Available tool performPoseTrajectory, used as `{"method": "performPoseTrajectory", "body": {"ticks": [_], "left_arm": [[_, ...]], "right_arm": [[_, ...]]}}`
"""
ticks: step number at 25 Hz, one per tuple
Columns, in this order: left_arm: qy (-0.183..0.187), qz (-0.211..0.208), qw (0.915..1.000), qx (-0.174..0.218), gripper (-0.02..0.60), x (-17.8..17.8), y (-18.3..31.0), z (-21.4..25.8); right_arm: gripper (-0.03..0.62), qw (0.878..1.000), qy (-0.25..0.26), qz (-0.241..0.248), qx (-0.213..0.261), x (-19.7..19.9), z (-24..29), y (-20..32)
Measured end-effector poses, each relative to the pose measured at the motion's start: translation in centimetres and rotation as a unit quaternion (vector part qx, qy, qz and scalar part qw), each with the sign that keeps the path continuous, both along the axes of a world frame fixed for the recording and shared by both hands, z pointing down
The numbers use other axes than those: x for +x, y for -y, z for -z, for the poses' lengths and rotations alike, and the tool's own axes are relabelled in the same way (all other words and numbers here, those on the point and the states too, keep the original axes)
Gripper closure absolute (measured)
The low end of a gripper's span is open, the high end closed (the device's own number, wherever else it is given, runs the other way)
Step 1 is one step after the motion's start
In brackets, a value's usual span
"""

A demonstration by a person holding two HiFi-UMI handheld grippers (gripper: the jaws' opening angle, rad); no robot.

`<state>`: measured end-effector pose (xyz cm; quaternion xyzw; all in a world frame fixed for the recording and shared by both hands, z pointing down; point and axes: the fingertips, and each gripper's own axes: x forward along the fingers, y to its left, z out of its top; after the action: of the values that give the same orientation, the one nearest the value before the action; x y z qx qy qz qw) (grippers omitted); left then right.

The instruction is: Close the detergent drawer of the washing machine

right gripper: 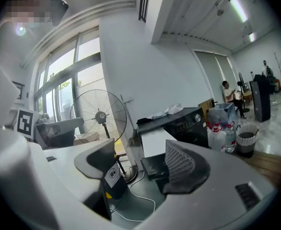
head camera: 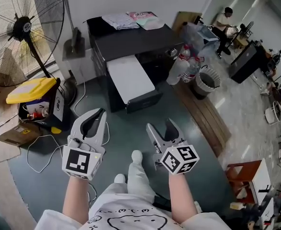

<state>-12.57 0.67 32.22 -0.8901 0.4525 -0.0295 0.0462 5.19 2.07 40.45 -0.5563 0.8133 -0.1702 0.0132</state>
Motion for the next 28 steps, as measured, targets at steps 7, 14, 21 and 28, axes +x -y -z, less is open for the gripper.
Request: {"method": "performPoseTrajectory", "body": {"ticks": [7, 14, 21, 28], "left_arm": [[-0.002, 0.016, 0.9995, -0.026, 0.566, 1.0, 4.5, -2.2], [0.010, 0.027, 0.9984, -0.048, 0.566, 2.7, 8.1, -3.9], [0.021, 0.037, 0.9969, -0.066, 0.566, 3.9, 10.7, -5.7], [0.033, 0.040, 0.9952, -0.084, 0.566, 4.8, 11.7, -7.3]], "right_arm": [[0.279, 0.998, 0.034, 0.007, -0.058, 1.3, -5.8, 4.9], [0.278, 0.991, 0.076, 0.022, -0.108, 2.3, -10.9, 9.1], [0.279, 0.981, 0.117, 0.039, -0.150, 2.5, -15.1, 12.0], [0.278, 0.966, 0.187, 0.043, -0.176, 2.3, -17.9, 13.9]]}}
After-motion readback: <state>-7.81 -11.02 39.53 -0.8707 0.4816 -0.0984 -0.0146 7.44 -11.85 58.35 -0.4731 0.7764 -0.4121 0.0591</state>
